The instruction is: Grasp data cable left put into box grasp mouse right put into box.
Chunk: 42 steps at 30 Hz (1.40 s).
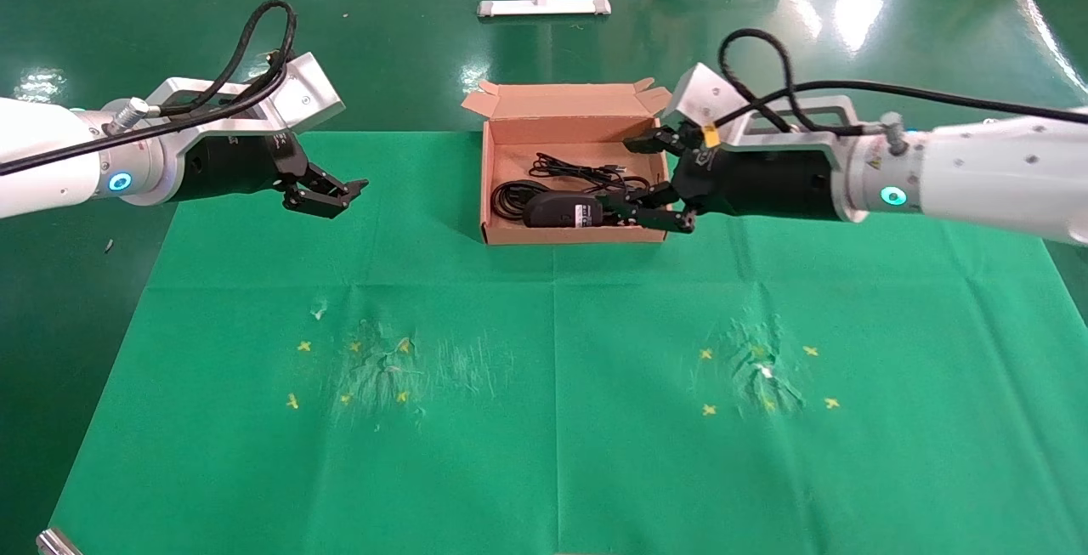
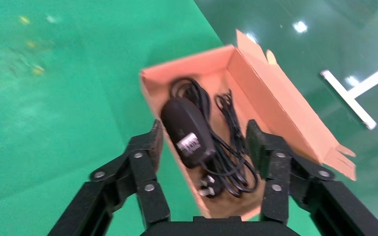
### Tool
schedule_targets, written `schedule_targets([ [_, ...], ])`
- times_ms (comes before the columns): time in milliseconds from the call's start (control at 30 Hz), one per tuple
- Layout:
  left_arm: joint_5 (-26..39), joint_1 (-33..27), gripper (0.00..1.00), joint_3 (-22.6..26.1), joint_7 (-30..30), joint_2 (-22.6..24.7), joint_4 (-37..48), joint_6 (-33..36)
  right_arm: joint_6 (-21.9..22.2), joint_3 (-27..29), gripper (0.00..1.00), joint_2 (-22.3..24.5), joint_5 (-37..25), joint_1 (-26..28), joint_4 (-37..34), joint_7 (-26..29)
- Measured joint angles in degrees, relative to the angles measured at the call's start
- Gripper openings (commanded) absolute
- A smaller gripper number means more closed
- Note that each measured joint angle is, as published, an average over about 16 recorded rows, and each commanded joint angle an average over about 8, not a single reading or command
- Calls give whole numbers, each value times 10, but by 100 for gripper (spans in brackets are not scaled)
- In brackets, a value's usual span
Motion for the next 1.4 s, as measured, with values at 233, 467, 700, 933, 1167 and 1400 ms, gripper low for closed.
schedule_targets([
  [233,0,0,100,0,0,0,0,0,-30,20,100,35,63,-38,41,5],
  [467,0,0,100,0,0,0,0,0,-60,41,100,70,126,-76,81,11],
  [700,0,0,100,0,0,0,0,0,-89,61,100,106,189,-114,122,16],
  [933,-2,1,100,-1,1,0,0,1,-119,81,100,141,251,-152,163,21],
  [1167,-33,16,100,-19,18,-5,0,15,-149,101,100,176,315,-191,204,27],
  [1400,-101,49,100,-60,56,-16,0,47,-178,122,100,211,377,-229,244,32],
])
